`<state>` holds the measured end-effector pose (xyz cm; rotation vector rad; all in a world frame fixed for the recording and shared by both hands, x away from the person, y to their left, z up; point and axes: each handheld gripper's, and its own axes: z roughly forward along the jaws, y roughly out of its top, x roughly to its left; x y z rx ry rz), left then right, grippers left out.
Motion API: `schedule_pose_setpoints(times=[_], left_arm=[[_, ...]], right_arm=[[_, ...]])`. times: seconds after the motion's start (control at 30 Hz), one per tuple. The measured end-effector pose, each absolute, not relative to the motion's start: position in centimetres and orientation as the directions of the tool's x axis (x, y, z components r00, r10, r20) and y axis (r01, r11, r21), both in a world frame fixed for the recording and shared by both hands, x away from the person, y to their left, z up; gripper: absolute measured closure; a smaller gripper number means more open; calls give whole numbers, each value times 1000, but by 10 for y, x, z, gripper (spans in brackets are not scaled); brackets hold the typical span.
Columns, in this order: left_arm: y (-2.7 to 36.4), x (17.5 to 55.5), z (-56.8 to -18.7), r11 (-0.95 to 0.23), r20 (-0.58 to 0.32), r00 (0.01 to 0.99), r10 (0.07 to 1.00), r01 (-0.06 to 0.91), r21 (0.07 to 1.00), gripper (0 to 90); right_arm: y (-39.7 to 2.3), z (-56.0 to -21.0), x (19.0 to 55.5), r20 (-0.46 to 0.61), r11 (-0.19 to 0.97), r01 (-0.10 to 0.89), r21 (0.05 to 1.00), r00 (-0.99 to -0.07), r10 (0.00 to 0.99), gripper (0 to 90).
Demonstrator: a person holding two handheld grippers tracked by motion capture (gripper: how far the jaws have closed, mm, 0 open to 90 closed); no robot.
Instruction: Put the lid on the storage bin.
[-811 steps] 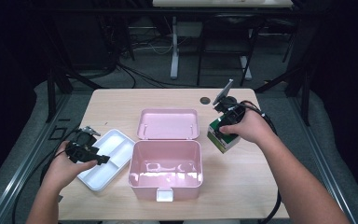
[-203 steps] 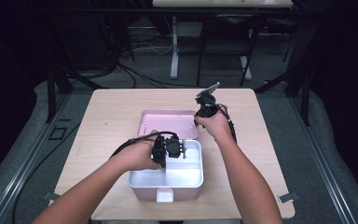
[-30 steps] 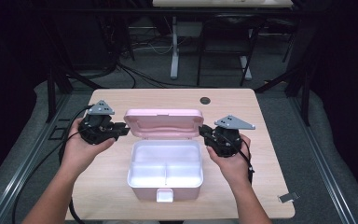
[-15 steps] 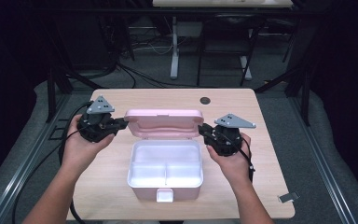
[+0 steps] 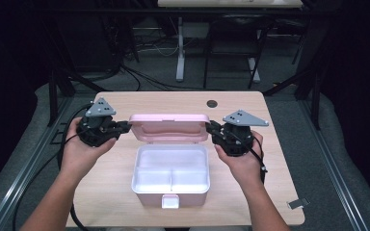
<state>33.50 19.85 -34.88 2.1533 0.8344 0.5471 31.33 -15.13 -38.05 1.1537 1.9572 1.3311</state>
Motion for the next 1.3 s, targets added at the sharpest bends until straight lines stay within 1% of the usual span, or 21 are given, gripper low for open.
schedule_pose_setpoints(times=[0.2,0.47,1.1,1.3], left_arm=[[199,333,-344,-508,117,697,708,386,770,825],[199,330,-340,-500,115,698,707,379,779,823],[203,312,-346,-498,110,721,684,352,793,807],[204,302,-350,-499,119,724,679,338,798,806]], right_arm=[[-152,-375,312,59,164,375,912,-518,853,809],[-152,-371,309,45,173,364,915,-519,854,808],[-151,-378,291,15,191,338,922,-522,853,796],[-152,-382,282,9,196,323,926,-537,844,790]])
